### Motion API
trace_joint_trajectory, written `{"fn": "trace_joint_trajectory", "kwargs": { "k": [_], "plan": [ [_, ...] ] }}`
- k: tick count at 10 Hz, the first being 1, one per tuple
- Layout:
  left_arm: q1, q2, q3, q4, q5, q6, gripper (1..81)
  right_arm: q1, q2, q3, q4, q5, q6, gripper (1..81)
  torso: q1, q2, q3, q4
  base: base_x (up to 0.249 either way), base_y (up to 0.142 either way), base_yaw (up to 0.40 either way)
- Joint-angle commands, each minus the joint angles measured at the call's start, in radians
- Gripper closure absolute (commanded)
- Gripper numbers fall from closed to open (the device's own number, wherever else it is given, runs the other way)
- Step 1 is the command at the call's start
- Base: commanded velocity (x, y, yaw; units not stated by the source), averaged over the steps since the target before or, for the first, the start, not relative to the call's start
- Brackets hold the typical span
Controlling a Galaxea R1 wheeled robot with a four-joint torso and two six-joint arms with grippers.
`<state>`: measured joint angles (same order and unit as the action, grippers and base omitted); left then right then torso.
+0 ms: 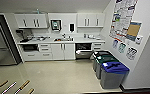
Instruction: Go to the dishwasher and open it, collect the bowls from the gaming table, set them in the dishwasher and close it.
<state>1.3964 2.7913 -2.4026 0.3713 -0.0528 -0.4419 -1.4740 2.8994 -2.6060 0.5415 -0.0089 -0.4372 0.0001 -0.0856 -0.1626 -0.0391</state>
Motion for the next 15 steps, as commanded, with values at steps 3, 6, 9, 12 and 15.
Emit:
{"fn": "trace_joint_trajectory", "kwargs": {
  "k": [3, 6, 9, 12, 15],
  "plan": [
    [-0.050, -0.013, 0.014, 0.014, 0.037, 0.008, 81.1, 0.045, -0.012, 0.001, -0.005, -0.069, -0.003, 81.1, 0.000, 0.000, 0.000, 0.000, 0.219, 0.000, 0.000],
    [-0.050, -0.011, 0.014, 0.014, 0.037, 0.008, 81.1, 0.045, -0.013, 0.001, -0.005, -0.069, -0.003, 81.1, 0.000, 0.000, 0.000, 0.000, 0.219, 0.000, 0.000],
    [-0.050, -0.011, 0.014, 0.015, 0.037, 0.008, 81.1, 0.046, -0.012, 0.001, -0.005, -0.069, -0.003, 81.1, 0.000, 0.000, 0.000, 0.000, 0.220, 0.000, 0.000],
    [-0.050, -0.013, 0.014, 0.015, 0.037, 0.008, 81.1, 0.050, -0.012, 0.001, -0.005, -0.071, -0.003, 81.1, 0.000, 0.000, 0.000, 0.000, 0.221, 0.000, 0.000],
    [-0.050, -0.013, 0.014, 0.015, 0.037, 0.006, 81.1, 0.047, -0.012, 0.001, -0.005, -0.069, -0.003, 81.1, 0.000, 0.000, 0.000, 0.000, 0.221, 0.000, 0.000]
  ]
}}
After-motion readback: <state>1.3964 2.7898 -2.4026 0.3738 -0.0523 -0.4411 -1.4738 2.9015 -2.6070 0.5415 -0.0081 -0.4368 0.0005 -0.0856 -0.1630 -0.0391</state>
